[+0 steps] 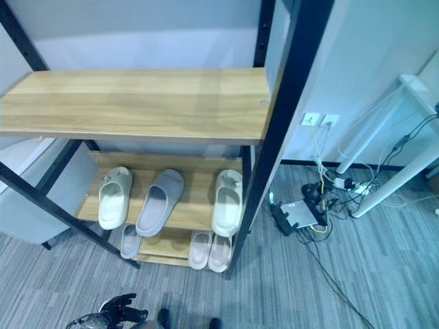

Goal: Arrange the slippers neatly on the shoe rack.

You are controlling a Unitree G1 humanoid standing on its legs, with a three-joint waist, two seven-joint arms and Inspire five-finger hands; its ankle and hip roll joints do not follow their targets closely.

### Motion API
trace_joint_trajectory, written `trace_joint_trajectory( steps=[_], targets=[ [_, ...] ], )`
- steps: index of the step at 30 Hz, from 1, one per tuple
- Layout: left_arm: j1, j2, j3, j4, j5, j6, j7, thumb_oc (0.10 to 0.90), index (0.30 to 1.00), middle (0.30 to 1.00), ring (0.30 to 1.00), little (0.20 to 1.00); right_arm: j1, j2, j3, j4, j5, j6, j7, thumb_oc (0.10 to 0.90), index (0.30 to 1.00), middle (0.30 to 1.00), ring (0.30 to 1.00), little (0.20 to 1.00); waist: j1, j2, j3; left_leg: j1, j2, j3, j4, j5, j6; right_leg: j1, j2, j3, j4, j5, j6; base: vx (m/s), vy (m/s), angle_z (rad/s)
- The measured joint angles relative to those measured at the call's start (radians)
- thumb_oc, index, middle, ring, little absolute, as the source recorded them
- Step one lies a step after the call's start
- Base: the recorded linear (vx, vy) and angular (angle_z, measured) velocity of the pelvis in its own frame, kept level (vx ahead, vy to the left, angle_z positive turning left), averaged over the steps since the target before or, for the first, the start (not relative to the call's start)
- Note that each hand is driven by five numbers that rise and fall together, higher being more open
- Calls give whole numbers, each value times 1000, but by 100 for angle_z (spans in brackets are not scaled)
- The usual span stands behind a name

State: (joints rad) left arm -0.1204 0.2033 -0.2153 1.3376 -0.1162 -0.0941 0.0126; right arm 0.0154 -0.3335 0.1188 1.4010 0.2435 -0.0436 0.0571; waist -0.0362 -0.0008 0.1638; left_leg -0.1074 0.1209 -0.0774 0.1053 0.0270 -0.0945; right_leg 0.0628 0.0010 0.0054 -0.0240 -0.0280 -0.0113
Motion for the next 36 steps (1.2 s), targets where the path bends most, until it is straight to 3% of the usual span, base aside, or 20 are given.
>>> trace_joint_trajectory(
  steps=[3,4,5,6,7,8,9,11,14,17,19,20,21,23,24,27,34,35,36],
  targets=[
    [-6,3,0,-2,1,1,0,800,900,900,900,900,-11,-16,-21,0,-3,5,-11,800,900,900,900,900,17,-17,14,7,72,11,-57,15,-25,1,-10,-4,8,-3,7,142,441,0],
    [-9,3,2,-1,2,1,0,800,900,900,900,900,-9,-17,-32,-1,-3,4,-17,800,900,900,900,900,20,-17,14,4,72,21,-55,13,-21,3,-12,-9,8,-11,6,112,390,9],
    [-9,2,3,-2,8,1,1,800,900,900,900,900,-6,-23,-38,-1,-7,5,-19,800,900,900,900,900,16,-14,14,0,89,59,-65,13,-20,15,-18,-26,-3,-10,26,52,234,18],
    [-10,2,1,-1,14,2,1,800,900,900,900,900,-3,-25,-38,-2,-10,6,-20,800,900,900,900,900,18,-11,13,2,96,82,-80,31,-46,18,-25,-28,-8,-8,46,134,480,6],
    [-19,21,6,-1,21,1,1,800,900,900,900,900,-9,-4,-37,-2,-15,7,-18,800,900,900,900,900,28,-43,10,6,64,126,-86,39,-51,7,-66,-19,-8,-15,60,87,250,-2],
    [-23,34,8,-2,22,1,3,800,900,900,900,900,-14,6,-38,-5,-18,7,-15,800,900,900,900,900,28,-63,15,7,42,134,-85,46,-33,5,-87,-21,-8,-5,72,115,363,-5],
    [-29,58,11,-1,28,3,3,800,900,900,900,900,-17,29,-39,-12,-22,6,-16,800,900,900,900,900,23,-103,15,-2,-4,141,-80,35,-7,-6,-133,-21,-4,-2,82,43,221,3],
    [-46,73,9,-1,45,9,3,800,900,900,900,900,-23,51,-38,-19,-22,6,-14,800,900,900,900,900,24,-121,15,-4,-38,160,-78,30,25,-29,-167,-19,24,16,73,28,317,-9],
    [-46,94,-8,6,60,12,3,800,900,900,900,900,-57,78,3,-75,-26,6,-13,800,900,900,900,900,47,-107,19,7,-46,232,-81,7,69,-110,-188,0,106,74,100,32,235,-55],
    [-41,102,-10,8,72,13,7,800,900,900,900,900,-56,64,3,-105,-33,-4,-17,800,900,900,900,900,45,-93,18,53,-84,248,-112,-4,107,-109,-210,-8,133,108,127,139,301,-30],
    [-19,97,-14,4,81,13,7,800,900,900,900,900,-50,62,10,-110,-33,-9,-17,800,900,900,900,900,30,-66,10,101,-87,247,-166,-6,130,-132,-179,46,194,35,187,108,196,1],
    [1,110,-14,9,81,13,7,800,900,900,900,900,-49,74,36,-113,-33,-12,-15,800,900,900,900,900,18,-64,0,129,-81,242,-196,19,115,-139,-126,92,212,-18,191,53,74,13],
    [6,112,-16,10,83,14,5,800,900,900,900,900,-41,81,52,-116,-33,-13,-15,800,900,900,900,900,16,-73,-8,135,-89,245,-196,15,119,-150,-104,82,214,-22,182,65,92,19],
    [28,110,-19,-2,85,14,3,800,900,900,900,900,-33,91,76,-113,-35,-13,-15,800,900,900,900,900,20,-89,-25,147,-114,236,-196,10,119,-154,-71,79,133,-13,115,56,56,16],
    [30,99,-20,-7,87,13,2,800,900,900,900,900,-33,89,83,-114,-37,-13,-16,800,900,900,900,900,21,-83,-29,152,-118,234,-196,9,118,-142,-65,74,106,-6,98,30,15,10],
    [56,58,-20,-15,88,13,2,800,900,900,900,900,-27,72,92,-122,-48,-13,-18,800,900,900,900,900,21,-41,-52,165,-118,218,-196,4,109,-57,-57,66,-17,46,82,25,-21,5],
    [70,34,-22,-22,87,12,0,800,900,900,900,900,-10,67,131,-125,-76,-15,-19,800,900,900,900,900,23,-26,-75,185,-93,197,-174,-8,75,-5,-34,54,-65,56,68,-45,-20,7],
    [67,34,-21,-20,85,12,1,800,900,900,900,900,-15,67,135,-126,-81,-15,-20,800,900,900,900,900,26,-29,-73,163,-93,181,-134,-15,64,-9,-35,52,-63,57,65,-82,34,2],
    [49,35,-21,-19,79,11,2,800,900,900,900,900,-17,65,148,-132,-86,-15,-20,800,900,900,900,900,30,-40,-66,128,-98,125,-78,-24,52,-15,-42,55,-60,58,60,-81,34,3]
  ],
)
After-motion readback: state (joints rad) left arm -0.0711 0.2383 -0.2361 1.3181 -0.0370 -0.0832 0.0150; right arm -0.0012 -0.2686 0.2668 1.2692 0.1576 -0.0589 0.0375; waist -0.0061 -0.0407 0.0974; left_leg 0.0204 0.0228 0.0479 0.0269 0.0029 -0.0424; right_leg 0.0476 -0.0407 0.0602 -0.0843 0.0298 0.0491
